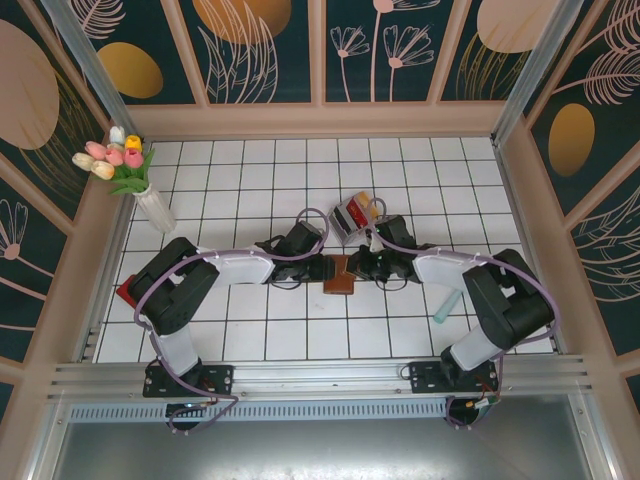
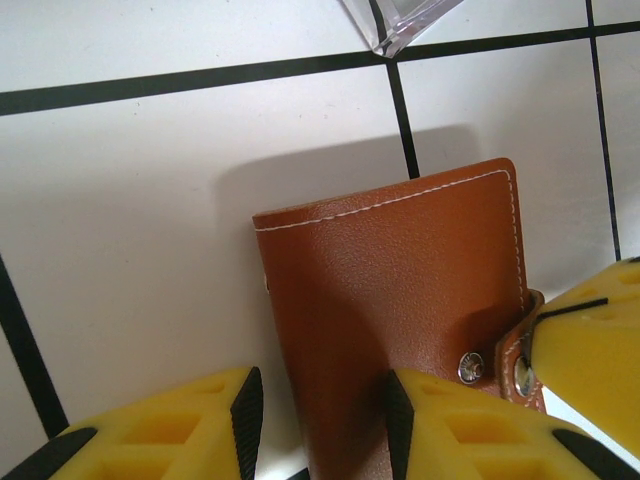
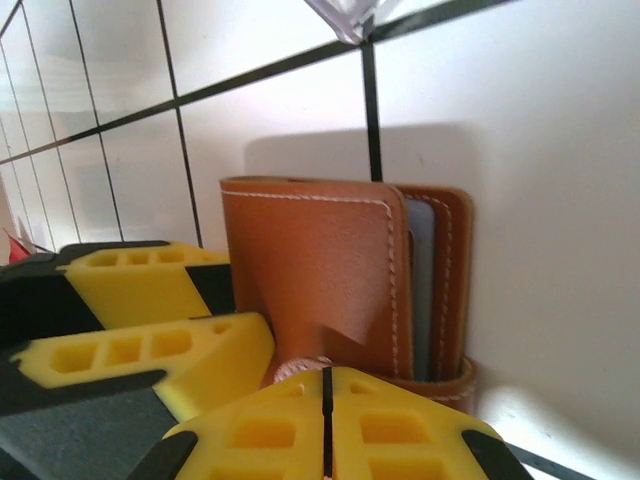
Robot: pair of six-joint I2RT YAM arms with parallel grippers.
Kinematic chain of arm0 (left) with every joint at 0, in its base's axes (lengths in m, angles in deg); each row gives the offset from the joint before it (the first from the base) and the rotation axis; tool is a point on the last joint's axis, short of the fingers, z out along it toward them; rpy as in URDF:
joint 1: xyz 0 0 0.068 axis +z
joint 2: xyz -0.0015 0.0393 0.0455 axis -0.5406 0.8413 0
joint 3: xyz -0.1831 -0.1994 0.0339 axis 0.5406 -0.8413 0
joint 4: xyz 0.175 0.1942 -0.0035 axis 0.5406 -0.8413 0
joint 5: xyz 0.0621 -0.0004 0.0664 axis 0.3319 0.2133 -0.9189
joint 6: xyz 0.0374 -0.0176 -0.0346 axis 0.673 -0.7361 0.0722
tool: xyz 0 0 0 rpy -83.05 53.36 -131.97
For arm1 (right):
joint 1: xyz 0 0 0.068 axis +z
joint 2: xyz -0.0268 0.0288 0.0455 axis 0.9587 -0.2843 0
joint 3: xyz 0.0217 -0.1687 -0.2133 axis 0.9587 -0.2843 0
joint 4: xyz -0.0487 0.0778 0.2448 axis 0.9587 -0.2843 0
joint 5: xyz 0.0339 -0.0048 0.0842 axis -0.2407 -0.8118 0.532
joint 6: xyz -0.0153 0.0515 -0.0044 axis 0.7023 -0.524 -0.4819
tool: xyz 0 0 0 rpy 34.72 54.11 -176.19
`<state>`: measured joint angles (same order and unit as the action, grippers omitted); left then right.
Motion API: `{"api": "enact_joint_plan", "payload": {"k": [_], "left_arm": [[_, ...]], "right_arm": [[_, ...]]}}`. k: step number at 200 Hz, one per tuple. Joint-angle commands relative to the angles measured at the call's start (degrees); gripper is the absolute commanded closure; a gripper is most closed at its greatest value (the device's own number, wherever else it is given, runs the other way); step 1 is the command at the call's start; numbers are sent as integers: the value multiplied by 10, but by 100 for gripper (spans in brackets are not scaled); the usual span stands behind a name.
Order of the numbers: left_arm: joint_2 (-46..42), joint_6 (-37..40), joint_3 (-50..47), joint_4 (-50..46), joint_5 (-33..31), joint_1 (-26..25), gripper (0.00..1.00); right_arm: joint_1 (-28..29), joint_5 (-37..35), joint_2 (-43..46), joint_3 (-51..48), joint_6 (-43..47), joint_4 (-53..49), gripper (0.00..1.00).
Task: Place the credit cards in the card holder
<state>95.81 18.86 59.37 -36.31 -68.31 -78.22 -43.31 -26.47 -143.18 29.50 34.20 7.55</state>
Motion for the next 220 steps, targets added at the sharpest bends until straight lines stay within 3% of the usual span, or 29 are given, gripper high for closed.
{"api": "enact_joint_plan", "payload": {"k": [1,61,220], "left_arm": [[19,7,-4,-14,21,-1,60],[19,8,-3,-14,23,-1,60],[18,23,-9,-13,43,-1,58]], "right_arm": [[7,7,-11,21,11,-13,90],[9,-39,12,33,22,-60,91],[25,-26,-12,22,1,-30,91]]}}
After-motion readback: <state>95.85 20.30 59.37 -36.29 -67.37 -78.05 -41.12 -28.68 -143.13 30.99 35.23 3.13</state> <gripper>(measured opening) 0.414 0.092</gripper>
